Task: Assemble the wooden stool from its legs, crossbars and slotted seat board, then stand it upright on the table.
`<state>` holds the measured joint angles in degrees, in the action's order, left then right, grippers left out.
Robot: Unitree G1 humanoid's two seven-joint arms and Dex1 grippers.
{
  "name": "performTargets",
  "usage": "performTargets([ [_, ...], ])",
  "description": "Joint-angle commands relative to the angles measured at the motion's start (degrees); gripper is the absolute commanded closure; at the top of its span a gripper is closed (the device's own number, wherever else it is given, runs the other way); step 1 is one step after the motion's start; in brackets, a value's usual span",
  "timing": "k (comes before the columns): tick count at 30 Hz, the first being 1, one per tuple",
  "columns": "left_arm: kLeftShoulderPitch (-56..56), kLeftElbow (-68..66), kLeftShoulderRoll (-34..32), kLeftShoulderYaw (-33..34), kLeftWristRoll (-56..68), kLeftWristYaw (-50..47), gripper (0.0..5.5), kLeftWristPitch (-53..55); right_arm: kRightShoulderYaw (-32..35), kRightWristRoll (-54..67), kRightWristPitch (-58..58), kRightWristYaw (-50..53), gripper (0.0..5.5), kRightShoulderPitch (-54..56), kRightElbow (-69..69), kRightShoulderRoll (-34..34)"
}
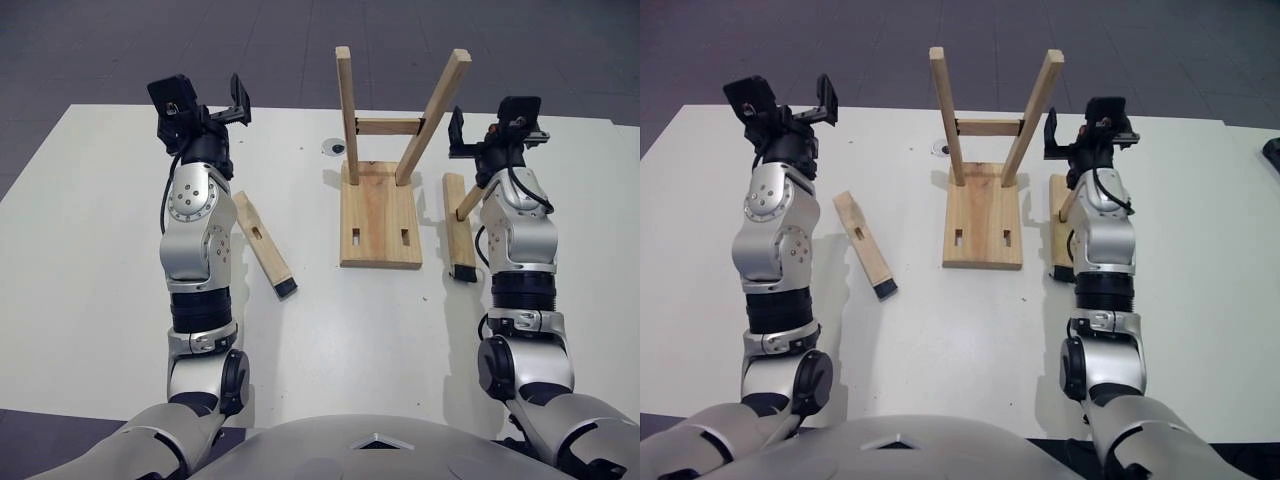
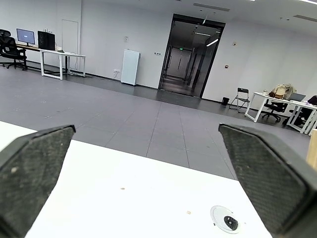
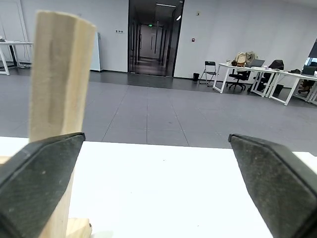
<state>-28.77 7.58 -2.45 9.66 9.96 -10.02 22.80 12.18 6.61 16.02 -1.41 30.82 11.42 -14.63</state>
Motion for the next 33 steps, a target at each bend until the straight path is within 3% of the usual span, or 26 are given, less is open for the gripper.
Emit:
performTargets([
  [1, 0.22, 0.48, 0.31, 0.13, -0.89, -0.55, 0.10, -0.47, 5.41, 1.04, -3.97, 1.28, 0.11, -2.12, -13.16, -3.04],
  [4, 1.63, 1.85, 0.47, 0.33, -1.08, -0.90, 0.10, -0.04, 7.11, 3.36, 0.33, 0.13, 0.11, -5.14, -22.60, -3.98],
  [8, 2.94, 3.55, 0.23, -0.02, -1.52, -0.79, 0.10, 1.35, 4.47, 5.12, 7.84, -0.72, 0.11, -16.67, -32.77, -1.45],
  [15, 4.86, 5.54, 0.16, -0.66, -1.83, -0.51, 0.10, 2.82, -0.85, 4.32, 13.17, -2.13, 0.11, -35.04, -36.31, 2.26],
  [23, 5.08, 5.59, 0.27, -0.67, -2.00, -0.48, 0.10, 3.69, -5.97, 2.01, 28.46, -2.61, 0.11, -31.18, -30.96, -0.04],
  [26, 4.96, 5.60, 0.53, -0.83, -1.94, -0.53, 0.10, 4.17, -4.45, 2.50, 35.23, -1.26, 0.13, -28.84, -29.73, 0.68],
  [33, 4.96, 6.64, 0.67, -0.32, -2.04, -1.27, 0.10, 6.99, -0.88, 5.26, 46.38, -2.18, 1.15, -25.45, -29.96, 0.98],
])
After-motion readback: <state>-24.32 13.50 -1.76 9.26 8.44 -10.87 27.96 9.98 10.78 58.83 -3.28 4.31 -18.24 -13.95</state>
